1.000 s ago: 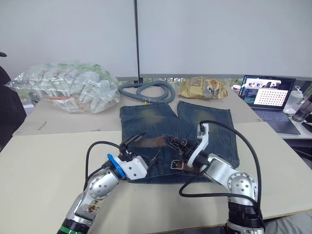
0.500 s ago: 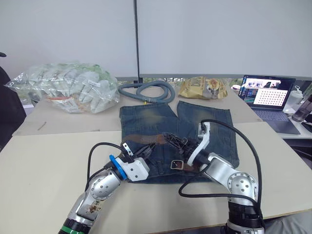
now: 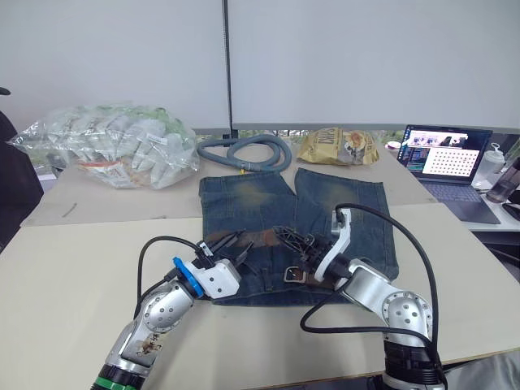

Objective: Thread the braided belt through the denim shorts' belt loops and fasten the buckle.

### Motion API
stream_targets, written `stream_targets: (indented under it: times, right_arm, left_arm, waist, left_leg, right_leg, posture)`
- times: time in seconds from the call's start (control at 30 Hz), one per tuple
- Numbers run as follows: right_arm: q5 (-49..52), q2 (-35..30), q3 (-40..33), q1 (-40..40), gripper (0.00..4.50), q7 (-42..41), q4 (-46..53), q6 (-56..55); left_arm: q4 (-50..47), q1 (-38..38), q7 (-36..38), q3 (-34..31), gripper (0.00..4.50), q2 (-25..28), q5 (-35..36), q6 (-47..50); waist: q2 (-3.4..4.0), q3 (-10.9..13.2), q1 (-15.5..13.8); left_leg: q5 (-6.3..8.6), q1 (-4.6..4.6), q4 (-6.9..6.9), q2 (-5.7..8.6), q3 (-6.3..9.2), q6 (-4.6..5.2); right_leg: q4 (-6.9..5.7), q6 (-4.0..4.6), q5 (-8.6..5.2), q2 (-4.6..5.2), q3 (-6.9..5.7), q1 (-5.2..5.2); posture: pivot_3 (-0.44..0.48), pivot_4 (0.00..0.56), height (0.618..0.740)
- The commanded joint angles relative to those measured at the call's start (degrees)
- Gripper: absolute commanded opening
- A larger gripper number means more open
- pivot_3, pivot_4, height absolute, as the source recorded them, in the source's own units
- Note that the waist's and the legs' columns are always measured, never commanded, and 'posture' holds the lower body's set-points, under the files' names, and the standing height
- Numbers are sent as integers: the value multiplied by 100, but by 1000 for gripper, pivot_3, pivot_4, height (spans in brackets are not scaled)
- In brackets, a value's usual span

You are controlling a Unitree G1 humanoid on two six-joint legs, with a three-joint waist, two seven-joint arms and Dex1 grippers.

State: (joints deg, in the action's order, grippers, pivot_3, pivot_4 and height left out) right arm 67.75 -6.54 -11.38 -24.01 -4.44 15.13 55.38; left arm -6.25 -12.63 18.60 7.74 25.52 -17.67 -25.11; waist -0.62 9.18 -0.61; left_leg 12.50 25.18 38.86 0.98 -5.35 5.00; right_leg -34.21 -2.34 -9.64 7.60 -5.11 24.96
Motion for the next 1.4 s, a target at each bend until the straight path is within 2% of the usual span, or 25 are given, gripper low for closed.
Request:
stream_targets:
  times: [0.03,0.07,0.57,0.7,0.87,0.93,1.4]
  right_arm:
    - [103,-3,9,-138,0,-10,103,-102]
    - [123,3,0,-143,0,-3,111,-103]
    - [323,52,105,1,0,125,319,-87]
    - [323,23,98,13,0,150,325,-111]
    - [325,-9,109,53,0,142,339,-106]
    - [318,-32,112,40,0,127,314,-103]
    - [479,-227,134,4,0,132,272,-62]
  left_arm:
    - [-141,46,6,-29,3263,82,-2,-110]
    - [-127,49,8,-18,3385,82,-5,-118]
    - [260,-368,-383,57,3385,-17,-435,-250]
    - [230,-317,-405,35,2260,27,-406,-319]
    - [202,-203,-369,40,508,46,-359,-348]
    - [230,-214,-358,40,25,46,-343,-362]
    - [336,-192,-124,16,25,80,-124,-315]
  waist:
    - [0,0,0]
    - [0,0,0]
    - [0,0,-10]
    - [0,0,-9]
    - [0,0,-7]
    - [0,0,-6]
    - [0,0,-4]
  left_leg:
    - [0,0,0,0,0,0]
    - [0,0,0,0,0,0]
    - [0,0,2,1,0,0]
    - [0,0,4,1,0,0]
    - [0,0,4,1,0,0]
    - [0,0,4,1,0,0]
    - [1,0,4,1,0,2]
  right_leg:
    - [0,0,0,0,0,0]
    - [0,0,0,0,0,0]
    - [-37,0,0,0,-1,0]
    - [-42,0,0,1,0,1]
    - [-43,0,0,2,0,2]
    - [-43,0,0,2,0,2]
    - [-44,0,0,2,0,2]
  posture:
    - [0,150,740]
    - [0,150,740]
    - [0,150,740]
    - [0,150,740]
    - [0,150,740]
    - [0,150,740]
    - [0,150,740]
